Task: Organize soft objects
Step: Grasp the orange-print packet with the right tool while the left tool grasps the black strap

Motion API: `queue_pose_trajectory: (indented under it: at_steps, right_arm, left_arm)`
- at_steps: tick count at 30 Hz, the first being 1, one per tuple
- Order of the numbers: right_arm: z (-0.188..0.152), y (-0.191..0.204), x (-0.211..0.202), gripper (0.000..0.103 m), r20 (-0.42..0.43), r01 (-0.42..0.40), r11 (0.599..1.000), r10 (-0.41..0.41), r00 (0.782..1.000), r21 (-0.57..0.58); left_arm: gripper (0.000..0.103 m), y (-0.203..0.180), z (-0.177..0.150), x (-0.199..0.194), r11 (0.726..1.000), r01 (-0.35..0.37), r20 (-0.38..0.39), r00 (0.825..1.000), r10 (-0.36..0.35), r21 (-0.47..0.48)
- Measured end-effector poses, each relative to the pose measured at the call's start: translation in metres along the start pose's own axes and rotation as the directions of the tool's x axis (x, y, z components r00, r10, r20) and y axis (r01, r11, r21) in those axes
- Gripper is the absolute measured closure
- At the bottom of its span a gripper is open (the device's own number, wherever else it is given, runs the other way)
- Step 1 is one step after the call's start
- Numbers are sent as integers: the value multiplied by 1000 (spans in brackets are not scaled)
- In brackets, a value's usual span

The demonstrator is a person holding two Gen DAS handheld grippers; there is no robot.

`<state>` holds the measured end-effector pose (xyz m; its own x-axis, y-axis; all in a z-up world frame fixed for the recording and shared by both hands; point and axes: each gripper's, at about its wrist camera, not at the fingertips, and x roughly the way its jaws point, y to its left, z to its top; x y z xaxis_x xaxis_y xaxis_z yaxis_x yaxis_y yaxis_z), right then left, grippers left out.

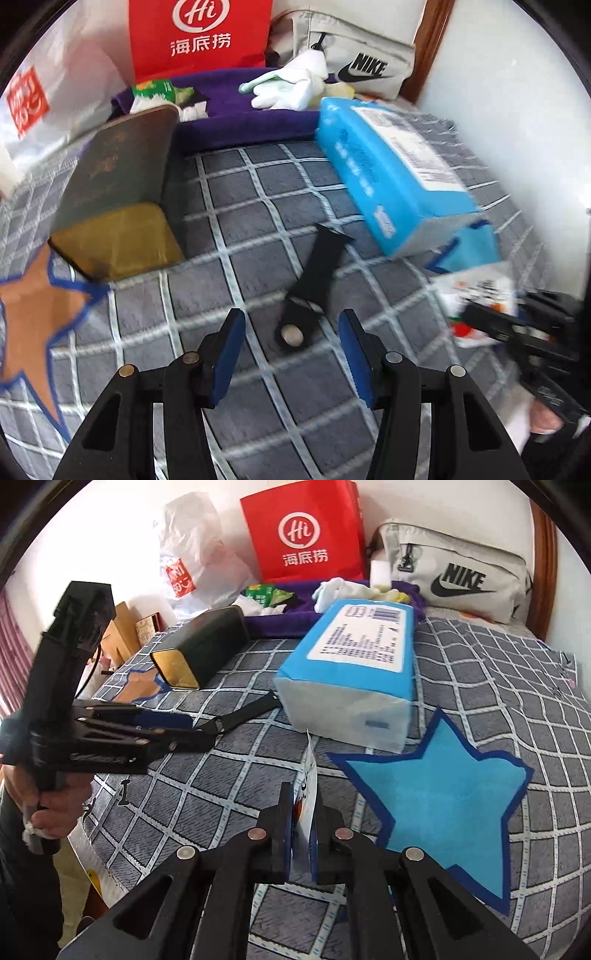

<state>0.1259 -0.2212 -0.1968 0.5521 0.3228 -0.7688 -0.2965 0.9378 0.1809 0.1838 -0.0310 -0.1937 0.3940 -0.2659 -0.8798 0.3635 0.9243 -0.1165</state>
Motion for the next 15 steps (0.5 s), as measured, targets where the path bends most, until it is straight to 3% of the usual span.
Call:
queue_pose_trajectory:
  at_steps: [4, 6, 7, 11, 15]
  right_arm:
    - [-1, -2, -4, 96, -1, 14, 1000, -14, 1000, -4]
    - [-2, -4, -7, 96, 3, 18, 1000, -18, 1000, 0]
    - [-2, -5, -8, 96, 6, 21, 1000, -21, 1000, 5]
    - [-5, -11, -11, 96, 8, 34, 999, -34, 999, 21]
    - [-6, -17, -15, 96, 12, 38, 999, -39, 999, 37]
  left_arm:
    - [53, -15, 9, 9, 997, -22, 5, 1000, 22, 68]
    - [52, -26, 10, 15, 991, -73, 21, 997, 71, 108]
    - [54, -29, 11, 16, 990, -79, 27, 997, 76, 115]
    - [81, -33, 13, 15, 992, -40, 28, 999, 37, 117]
    - [81, -38, 2, 9, 990, -32, 25, 999, 29, 140]
